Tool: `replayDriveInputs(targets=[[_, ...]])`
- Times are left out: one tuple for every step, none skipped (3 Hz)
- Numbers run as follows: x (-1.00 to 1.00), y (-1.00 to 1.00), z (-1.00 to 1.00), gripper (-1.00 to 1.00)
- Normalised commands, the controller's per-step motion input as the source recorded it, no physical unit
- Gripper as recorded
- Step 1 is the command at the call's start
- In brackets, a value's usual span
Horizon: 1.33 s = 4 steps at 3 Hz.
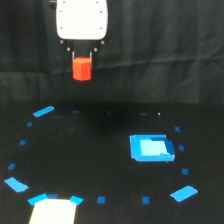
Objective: Pick up the red object from the table
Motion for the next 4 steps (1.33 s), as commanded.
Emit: replayDriveInputs(targets=[[-0.38, -0.06, 0.23, -1.0], [-0.37, 0.29, 0.44, -1.0], [-0.17, 0.29, 0.1, -0.95], [0.19, 0.13, 0.14, -1.0]])
